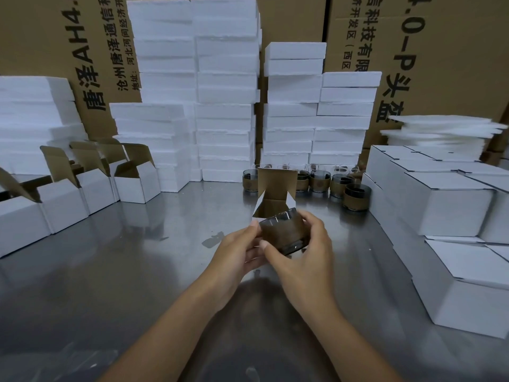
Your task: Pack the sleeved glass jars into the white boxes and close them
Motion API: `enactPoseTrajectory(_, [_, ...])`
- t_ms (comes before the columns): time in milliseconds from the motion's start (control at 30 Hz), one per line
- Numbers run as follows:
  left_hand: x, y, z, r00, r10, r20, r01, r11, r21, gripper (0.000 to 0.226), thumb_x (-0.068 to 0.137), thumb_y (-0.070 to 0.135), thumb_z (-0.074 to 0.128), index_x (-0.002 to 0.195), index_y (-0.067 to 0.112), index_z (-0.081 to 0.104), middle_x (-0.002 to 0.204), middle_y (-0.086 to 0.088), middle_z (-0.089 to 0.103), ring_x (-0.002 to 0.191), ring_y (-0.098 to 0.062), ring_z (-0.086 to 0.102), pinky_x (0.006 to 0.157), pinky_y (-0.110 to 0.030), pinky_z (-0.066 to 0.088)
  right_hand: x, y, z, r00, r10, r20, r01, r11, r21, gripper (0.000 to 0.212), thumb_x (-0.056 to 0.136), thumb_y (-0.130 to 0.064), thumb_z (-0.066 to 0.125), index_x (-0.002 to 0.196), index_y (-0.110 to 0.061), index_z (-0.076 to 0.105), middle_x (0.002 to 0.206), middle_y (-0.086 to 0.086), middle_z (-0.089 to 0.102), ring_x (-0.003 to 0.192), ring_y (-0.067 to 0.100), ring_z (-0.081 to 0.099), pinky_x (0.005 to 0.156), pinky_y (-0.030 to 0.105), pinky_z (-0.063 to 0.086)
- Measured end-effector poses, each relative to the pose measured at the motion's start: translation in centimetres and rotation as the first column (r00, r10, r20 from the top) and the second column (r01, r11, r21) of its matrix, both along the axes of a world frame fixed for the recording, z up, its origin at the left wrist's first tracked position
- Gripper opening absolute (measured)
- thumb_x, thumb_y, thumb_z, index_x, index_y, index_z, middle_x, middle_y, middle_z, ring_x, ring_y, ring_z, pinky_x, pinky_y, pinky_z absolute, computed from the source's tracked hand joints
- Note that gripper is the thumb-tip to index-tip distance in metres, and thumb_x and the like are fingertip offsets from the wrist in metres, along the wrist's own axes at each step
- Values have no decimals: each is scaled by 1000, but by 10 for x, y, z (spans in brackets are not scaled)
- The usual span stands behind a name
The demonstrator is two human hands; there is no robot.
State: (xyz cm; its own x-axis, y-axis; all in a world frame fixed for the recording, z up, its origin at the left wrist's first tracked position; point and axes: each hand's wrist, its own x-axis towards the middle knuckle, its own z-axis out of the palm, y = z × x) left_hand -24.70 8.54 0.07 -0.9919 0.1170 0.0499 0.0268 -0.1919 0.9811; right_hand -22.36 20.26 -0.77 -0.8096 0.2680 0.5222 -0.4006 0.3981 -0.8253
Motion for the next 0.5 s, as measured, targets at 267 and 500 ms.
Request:
enactPoseTrajectory(267, [0, 2, 1, 997, 46, 59, -48, 998, 44, 26, 95, 38, 46, 99, 20, 65, 99, -4, 72, 98, -22, 67, 88, -36, 54, -1, -1, -3, 998, -9, -57, 16, 994, 110, 74, 64, -33, 83, 115, -44, 30, 104, -37, 30, 107, 0, 33, 80, 8, 33])
enactPoseTrajectory(500, [5, 2, 4, 999, 36, 2, -36, 999, -27, 35, 94, 36, 47, 123, 20, 59, 118, -2, 64, 104, -21, 64, 87, -34, 55, 1, -1, -1, 997, 61, -45, -59, 998, 26, 72, 65, -26, 84, 117, -40, 36, 113, -18, 45, 112, 9, 45, 91, 29, 50])
